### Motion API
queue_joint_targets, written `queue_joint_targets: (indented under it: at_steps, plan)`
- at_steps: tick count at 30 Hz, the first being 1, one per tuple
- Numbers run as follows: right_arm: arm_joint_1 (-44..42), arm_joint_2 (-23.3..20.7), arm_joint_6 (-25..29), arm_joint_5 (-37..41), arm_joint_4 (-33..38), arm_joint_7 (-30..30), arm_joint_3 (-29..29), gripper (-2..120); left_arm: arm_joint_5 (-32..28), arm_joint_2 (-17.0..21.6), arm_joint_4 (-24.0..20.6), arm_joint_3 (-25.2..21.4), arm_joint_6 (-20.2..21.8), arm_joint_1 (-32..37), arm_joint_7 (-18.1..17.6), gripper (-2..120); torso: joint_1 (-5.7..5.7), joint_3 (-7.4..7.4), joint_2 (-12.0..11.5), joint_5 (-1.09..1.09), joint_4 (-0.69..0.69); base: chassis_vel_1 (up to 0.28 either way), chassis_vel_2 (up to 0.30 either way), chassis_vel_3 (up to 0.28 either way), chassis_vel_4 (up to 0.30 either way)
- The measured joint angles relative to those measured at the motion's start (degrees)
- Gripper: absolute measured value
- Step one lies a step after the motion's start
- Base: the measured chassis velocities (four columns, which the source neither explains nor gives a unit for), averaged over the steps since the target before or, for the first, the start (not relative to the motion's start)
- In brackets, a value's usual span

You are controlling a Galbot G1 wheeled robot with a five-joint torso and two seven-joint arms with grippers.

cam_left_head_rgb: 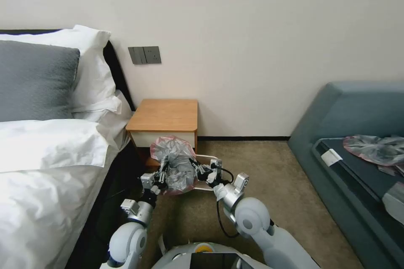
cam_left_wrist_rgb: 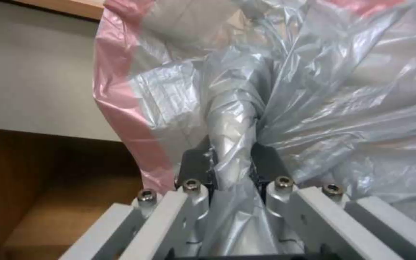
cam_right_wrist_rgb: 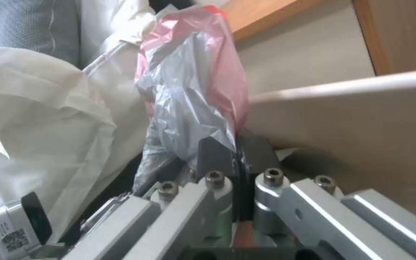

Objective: Pick up the garbage bag from the table and place it over the trash can.

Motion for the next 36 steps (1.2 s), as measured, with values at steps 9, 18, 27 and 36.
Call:
queue_joint_targets:
  at_steps: [9,18,27,36]
  plan:
    - [-0.26,-0.59,0.53,-0.77,0.82,-0.64,1.37,0,5.06,0.05,1.54,-1.06,-2.83,-0.18,1.27,9,0.00,0.00,0.00,0.00,0.00,0.000,0.000,0.000,0.000]
    - [-1.70,-3.04,0.88,-0.80,2.11,-0.89,4.91,0,6.34,0.07,2.70,-3.21,-6.58,-0.34,2.98,9,0.00,0.00,0.00,0.00,0.00,0.000,0.000,0.000,0.000]
    - [-4.52,-5.97,1.40,-0.78,3.73,-1.87,9.28,0,3.64,0.23,2.77,-4.68,-8.08,-0.59,4.62,9,0.00,0.00,0.00,0.00,0.00,0.000,0.000,0.000,0.000]
    - [-7.01,-7.23,1.94,-1.62,4.66,-2.95,12.29,0,1.33,0.26,2.48,-5.04,-8.52,-0.50,5.43,9,0.00,0.00,0.00,0.00,0.00,0.000,0.000,0.000,0.000]
